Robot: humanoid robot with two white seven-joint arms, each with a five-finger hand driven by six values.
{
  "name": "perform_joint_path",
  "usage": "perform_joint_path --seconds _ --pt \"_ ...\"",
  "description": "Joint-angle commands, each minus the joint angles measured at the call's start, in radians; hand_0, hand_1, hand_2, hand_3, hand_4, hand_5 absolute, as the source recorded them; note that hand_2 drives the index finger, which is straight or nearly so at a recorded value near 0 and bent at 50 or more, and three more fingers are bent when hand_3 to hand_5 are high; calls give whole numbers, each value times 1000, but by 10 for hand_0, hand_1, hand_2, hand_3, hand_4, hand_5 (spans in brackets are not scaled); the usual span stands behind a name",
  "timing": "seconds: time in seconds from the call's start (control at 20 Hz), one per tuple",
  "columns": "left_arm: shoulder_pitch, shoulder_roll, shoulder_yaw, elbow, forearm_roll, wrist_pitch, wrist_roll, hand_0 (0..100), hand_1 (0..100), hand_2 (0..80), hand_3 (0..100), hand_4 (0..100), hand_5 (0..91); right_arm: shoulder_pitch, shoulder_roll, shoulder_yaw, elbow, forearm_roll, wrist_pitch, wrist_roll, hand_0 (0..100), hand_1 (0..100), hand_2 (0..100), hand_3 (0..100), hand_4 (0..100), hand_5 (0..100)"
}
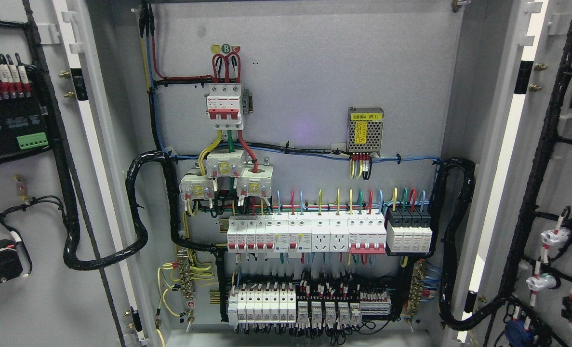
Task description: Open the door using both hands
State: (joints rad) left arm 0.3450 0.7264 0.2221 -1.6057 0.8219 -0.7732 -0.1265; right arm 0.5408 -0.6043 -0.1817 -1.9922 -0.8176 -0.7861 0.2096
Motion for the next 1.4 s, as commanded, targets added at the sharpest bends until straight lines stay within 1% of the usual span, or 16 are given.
perform_joint_path --seconds 0.0,0.1,0.2,0.4,0.5,0.6,0.65,0.75,0.8,0.9,1.05,1.1,1.2,1.35 --pt "77 -1 -58 -190 -36 -199 -5 0 0 0 0 30 0 -30 11 146 -4 5 -12 1 107 0 0 0 0 0" --pt "94 -13 -84 -212 -95 -198 -4 0 0 0 0 30 0 -41 12 183 0 8 -12 1 107 0 0 0 0 0" --pt "132 -39 -107 -229 -156 -198 -4 0 0 0 0 30 0 -42 14 226 4 11 -10 2 107 0 0 0 0 0" --pt "160 -102 -191 -232 -265 -193 -1 0 0 0 0 30 0 -44 20 341 50 64 -12 2 107 0 0 0 0 0" --pt "181 -143 -205 -232 -320 -182 1 0 0 0 0 30 0 -44 41 382 82 80 -12 2 107 0 0 0 0 0" --pt "207 -182 -220 -229 -380 -176 1 0 0 0 0 30 0 -45 44 438 117 98 -12 2 107 0 0 0 0 0" --pt "215 -209 -231 -226 -414 -164 1 0 0 0 0 30 0 -45 54 465 133 101 -12 2 107 0 0 0 0 0" --pt "239 -254 -242 -224 -464 -127 1 0 0 0 0 30 0 -45 78 498 162 112 -12 2 107 0 0 0 0 0" --pt "253 -272 -245 -221 -484 -103 1 0 0 0 0 30 0 -45 84 507 171 120 -12 2 107 0 0 0 0 0" --pt "265 -301 -270 -217 -504 -52 1 0 0 0 0 30 0 -39 96 522 190 127 -12 2 107 0 0 0 0 0" --pt "269 -327 -286 -194 -506 37 1 0 0 0 0 31 0 -16 112 571 237 143 -12 2 107 0 0 0 0 0" --pt "269 -335 -286 -186 -506 72 1 0 0 0 0 30 0 -3 124 587 260 143 -13 2 107 0 0 0 0 0" --pt "269 -341 -286 -174 -506 142 1 0 0 0 0 30 0 31 138 614 311 143 -16 2 106 0 0 0 0 0" --pt "282 -349 -288 -155 -506 219 1 0 0 0 0 30 0 63 167 660 419 144 -42 2 106 0 0 0 0 0"
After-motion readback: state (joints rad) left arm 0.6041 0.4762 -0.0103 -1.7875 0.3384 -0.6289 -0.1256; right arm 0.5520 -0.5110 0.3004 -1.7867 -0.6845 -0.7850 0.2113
